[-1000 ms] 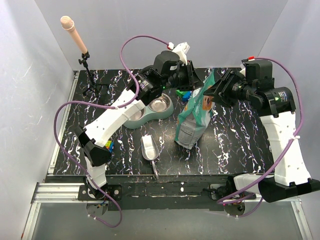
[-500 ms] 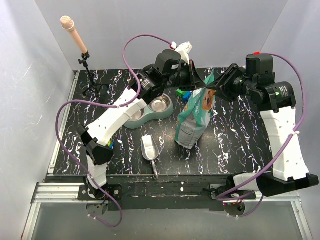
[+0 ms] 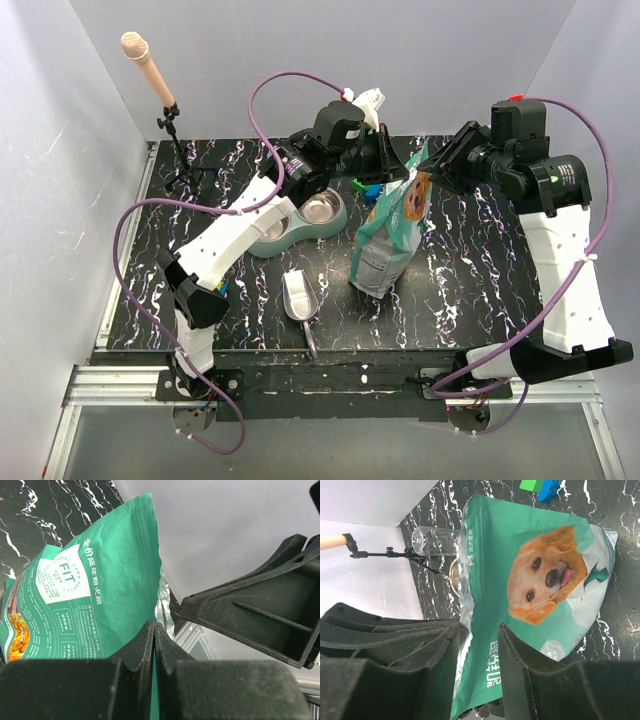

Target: Serve the pet food

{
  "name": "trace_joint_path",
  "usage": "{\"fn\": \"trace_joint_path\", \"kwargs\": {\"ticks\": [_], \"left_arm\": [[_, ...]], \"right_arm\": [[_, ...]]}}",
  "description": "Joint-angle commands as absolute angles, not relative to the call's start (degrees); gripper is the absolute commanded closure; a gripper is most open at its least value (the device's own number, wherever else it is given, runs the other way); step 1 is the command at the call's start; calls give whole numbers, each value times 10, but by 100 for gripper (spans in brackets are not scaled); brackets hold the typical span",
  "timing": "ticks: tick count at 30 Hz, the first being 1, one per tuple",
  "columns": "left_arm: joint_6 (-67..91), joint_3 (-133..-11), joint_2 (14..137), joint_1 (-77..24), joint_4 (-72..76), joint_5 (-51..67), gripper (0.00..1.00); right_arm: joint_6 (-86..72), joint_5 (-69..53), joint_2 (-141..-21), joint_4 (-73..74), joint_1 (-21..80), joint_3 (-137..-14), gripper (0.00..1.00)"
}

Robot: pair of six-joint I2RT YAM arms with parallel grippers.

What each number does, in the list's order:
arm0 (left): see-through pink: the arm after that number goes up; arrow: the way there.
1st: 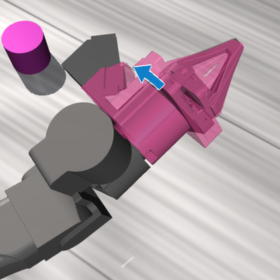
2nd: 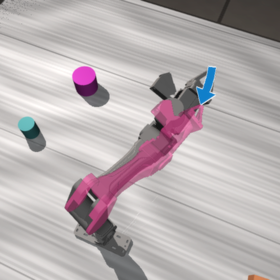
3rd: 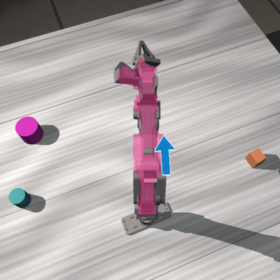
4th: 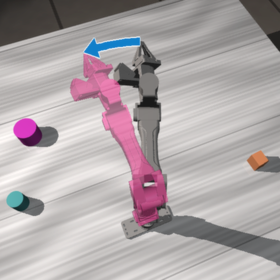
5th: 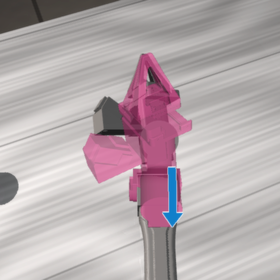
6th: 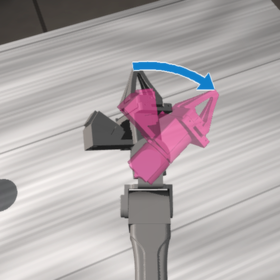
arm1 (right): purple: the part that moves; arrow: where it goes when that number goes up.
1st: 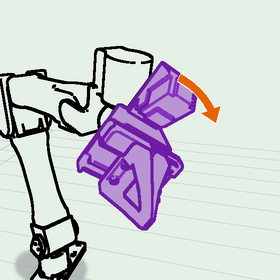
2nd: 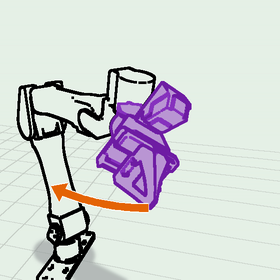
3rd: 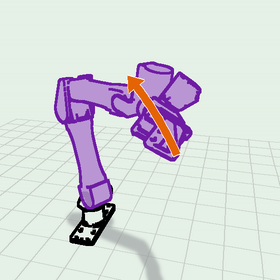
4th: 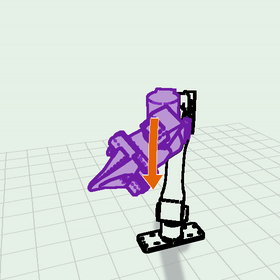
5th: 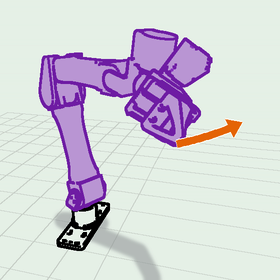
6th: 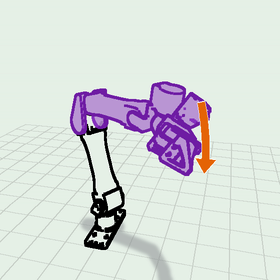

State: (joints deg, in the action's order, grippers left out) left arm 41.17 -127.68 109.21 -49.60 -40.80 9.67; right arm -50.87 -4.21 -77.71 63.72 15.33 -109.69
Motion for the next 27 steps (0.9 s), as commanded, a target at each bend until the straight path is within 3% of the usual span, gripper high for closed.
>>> {"fn": "trace_joint_path", "kwargs": {"ticks": [1, 9, 15, 19, 23, 27], "left_arm": [[416, -1295, 1099, -495, -427, 103, 100], [413, -1297, 1095, -495, -427, 103, 100], [412, -1300, 1097, -495, -429, 104, 100], [411, -1301, 1100, -495, -441, 99, 100], [407, -1311, 1107, -495, -452, 104, 100], [400, -1326, 1115, -495, -468, 105, 83]], "right_arm": [[-513, -40, -773, 623, 150, -1088, 58], [-512, -43, -771, 614, 150, -1049, 65], [-497, -33, -787, 649, 152, -1063, 80], [-493, -42, -784, 637, 156, -1054, 78], [-484, -55, -794, 632, 163, -1059, 99], [-464, -65, -784, 587, 170, -1052, 99]]}}
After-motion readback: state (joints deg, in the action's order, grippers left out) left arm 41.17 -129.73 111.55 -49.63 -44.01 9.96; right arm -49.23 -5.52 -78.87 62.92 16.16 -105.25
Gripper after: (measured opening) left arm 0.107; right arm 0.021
